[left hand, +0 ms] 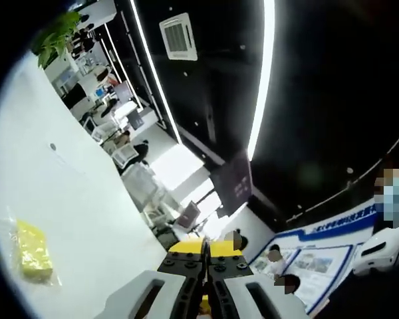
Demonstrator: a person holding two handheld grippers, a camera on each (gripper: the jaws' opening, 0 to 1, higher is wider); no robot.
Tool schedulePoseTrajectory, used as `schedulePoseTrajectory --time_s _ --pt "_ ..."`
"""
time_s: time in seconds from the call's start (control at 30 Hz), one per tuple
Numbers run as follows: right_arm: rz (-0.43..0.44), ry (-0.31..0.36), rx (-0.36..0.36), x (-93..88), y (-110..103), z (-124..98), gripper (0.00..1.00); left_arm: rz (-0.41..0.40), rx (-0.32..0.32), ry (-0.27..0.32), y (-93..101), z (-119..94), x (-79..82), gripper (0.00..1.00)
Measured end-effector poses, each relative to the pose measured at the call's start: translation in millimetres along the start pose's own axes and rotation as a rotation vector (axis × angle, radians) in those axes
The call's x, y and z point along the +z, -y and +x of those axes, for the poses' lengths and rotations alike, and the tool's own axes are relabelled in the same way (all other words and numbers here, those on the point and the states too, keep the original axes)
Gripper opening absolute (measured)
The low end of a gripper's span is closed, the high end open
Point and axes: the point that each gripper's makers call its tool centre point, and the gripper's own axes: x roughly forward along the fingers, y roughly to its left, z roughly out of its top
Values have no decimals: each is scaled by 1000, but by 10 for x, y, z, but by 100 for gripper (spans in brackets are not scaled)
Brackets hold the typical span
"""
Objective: Compare the silicone blocks by pressing each to a similar depth, holding the contact briefly, and releasing to observe deformation and rebound differences across the visible hardness samples.
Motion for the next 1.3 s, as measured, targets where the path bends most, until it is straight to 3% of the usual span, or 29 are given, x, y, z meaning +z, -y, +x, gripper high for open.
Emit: schedulePoseTrajectory --time_s 0.13,0.3,0.53,0.6,0.7,0.9,1.07,1.1,1.23,1.3 --pt "21 7 -82 -126 210 -54 51 -15 1 0 -44 52 0 0" --pt "-93 -15 -196 -225 381 -86 70 -21 4 -11 -118 127 -14 0" --pt "-206 -50 -247 -412 452 -43 85 -19 44 -37 -365 257 -129 0" --pt "-196 -59 -248 -490 456 -9 92 -36 60 -47 -467 296 -189 0" --pt "-250 -79 -253 -515 465 -1 93 -40 78 -95 -570 328 -297 0" --pt "-251 -76 -266 -514 515 -8 96 -64 133 -163 -906 434 -463 0" --pt "-254 -85 -269 -534 522 -11 96 -86 221 -183 -1354 496 -495 0" --pt "-251 -85 -271 -535 529 -12 96 -66 273 -186 -1513 487 -501 0" --pt "-247 -95 -272 -561 536 -8 96 -138 414 -70 -1912 467 -389 0" --pt "-252 -97 -271 -569 536 -7 96 -92 496 -32 -2094 436 -345 0"
